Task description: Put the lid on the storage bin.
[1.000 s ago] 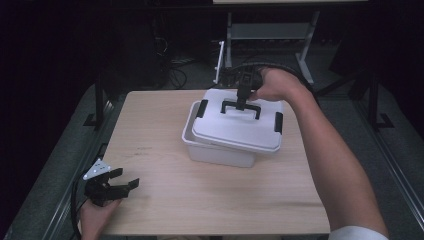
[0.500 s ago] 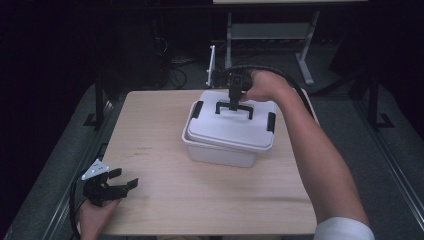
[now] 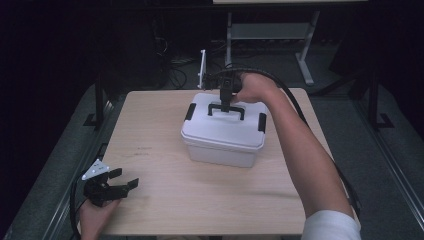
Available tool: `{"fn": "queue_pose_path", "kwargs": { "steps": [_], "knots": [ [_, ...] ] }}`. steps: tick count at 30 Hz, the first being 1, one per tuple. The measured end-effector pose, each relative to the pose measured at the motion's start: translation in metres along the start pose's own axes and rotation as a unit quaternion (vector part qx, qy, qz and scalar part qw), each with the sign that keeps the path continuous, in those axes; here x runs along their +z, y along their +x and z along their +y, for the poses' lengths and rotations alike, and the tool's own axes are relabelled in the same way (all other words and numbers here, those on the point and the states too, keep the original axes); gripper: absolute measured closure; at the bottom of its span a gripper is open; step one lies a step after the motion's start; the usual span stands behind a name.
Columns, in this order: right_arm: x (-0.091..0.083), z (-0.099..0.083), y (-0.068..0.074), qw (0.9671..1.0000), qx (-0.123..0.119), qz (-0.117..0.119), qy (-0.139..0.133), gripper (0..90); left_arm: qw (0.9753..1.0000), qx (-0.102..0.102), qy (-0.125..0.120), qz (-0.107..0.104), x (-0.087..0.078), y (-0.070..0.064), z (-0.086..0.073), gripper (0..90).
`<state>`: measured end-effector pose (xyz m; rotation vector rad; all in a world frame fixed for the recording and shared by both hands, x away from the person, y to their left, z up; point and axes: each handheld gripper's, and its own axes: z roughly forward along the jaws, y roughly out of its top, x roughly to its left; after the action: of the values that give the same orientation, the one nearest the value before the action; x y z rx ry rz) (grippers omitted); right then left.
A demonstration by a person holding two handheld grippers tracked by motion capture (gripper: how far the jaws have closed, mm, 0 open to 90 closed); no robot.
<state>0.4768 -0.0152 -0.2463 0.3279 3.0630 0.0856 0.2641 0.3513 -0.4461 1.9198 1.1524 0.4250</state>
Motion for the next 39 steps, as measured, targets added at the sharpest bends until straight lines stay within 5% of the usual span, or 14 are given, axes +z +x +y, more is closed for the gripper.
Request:
{"fn": "queue_pose_path", "kwargs": {
  "steps": [39],
  "knots": [
    [0.020,0.006,-0.006,0.9999,-0.009,0.009,0.009,82.3,1.0000,0.001,-0.002,0.000,-0.001,-0.001,0.000,16.0]
  ]
}}
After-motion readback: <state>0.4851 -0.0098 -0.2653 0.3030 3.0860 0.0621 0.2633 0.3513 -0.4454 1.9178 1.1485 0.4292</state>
